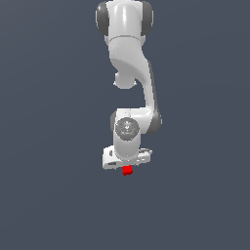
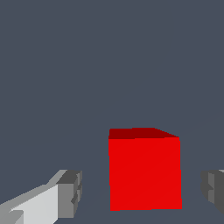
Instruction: Pick up the red cube and move it to a goal position.
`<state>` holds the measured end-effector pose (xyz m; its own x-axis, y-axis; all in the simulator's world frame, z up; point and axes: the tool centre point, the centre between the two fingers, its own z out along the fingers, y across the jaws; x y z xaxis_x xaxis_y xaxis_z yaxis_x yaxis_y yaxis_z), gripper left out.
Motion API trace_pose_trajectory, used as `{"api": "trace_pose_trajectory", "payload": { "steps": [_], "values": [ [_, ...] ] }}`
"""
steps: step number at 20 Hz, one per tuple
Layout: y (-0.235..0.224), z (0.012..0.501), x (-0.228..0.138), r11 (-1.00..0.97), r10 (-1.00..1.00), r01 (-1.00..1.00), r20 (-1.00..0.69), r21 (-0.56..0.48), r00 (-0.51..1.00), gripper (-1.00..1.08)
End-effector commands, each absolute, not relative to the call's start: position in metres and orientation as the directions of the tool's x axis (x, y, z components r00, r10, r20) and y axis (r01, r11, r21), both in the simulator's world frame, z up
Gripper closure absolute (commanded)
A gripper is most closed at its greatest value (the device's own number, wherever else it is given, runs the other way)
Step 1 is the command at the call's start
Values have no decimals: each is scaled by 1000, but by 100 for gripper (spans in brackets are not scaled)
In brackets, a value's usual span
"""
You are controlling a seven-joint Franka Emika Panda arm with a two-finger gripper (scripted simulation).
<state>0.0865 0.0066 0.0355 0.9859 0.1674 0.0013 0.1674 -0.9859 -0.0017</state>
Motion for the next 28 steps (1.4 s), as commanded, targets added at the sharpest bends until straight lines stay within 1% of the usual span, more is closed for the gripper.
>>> {"api": "trace_pose_trajectory", "payload": {
  "steps": [1, 9, 10, 22, 28],
  "values": [
    [8, 28, 92, -984, 181, 181, 1, -1, 984, -92],
    [10, 20, 97, -981, 196, 196, 0, 0, 981, -92],
    [10, 20, 97, -981, 196, 196, 0, 0, 981, 108],
    [10, 21, 97, -981, 196, 196, 0, 0, 981, 108],
    [13, 32, 92, -981, 196, 196, 0, 0, 981, 108]
  ]
}}
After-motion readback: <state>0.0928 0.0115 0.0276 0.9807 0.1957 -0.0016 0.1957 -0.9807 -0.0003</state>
